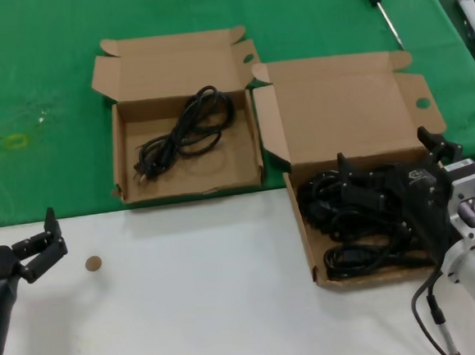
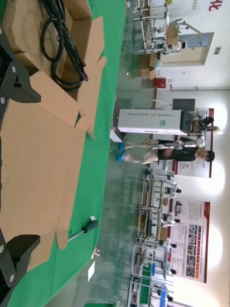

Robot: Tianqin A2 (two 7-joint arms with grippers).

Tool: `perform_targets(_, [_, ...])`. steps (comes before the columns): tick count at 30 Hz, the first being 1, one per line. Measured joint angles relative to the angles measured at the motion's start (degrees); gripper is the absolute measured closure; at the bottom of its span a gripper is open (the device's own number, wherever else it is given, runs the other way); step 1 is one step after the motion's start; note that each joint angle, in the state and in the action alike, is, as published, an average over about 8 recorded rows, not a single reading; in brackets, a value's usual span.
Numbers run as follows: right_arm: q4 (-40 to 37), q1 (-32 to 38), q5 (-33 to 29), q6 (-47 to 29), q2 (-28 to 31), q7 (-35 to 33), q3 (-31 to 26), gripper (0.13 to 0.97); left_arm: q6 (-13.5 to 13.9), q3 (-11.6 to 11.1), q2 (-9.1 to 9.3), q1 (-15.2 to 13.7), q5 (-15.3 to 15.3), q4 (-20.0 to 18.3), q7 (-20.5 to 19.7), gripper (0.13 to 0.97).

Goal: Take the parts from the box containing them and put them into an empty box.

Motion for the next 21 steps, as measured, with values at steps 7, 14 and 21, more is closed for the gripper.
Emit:
perform_targets(7, [0.0,0.0,0.0,0.0,0.0,0.0,0.0,0.129,0.0,0.0,0.00,0.0,0.0,0.0,0.0,0.132])
perform_targets(14, [0.0,0.0,0.0,0.0,0.0,0.0,0.0,0.129,0.0,0.0,0.00,0.0,0.0,0.0,0.0,0.132])
perform_targets(21, [0.0,0.0,0.0,0.0,0.0,0.0,0.0,0.129,0.0,0.0,0.00,0.0,0.0,0.0,0.0,0.132])
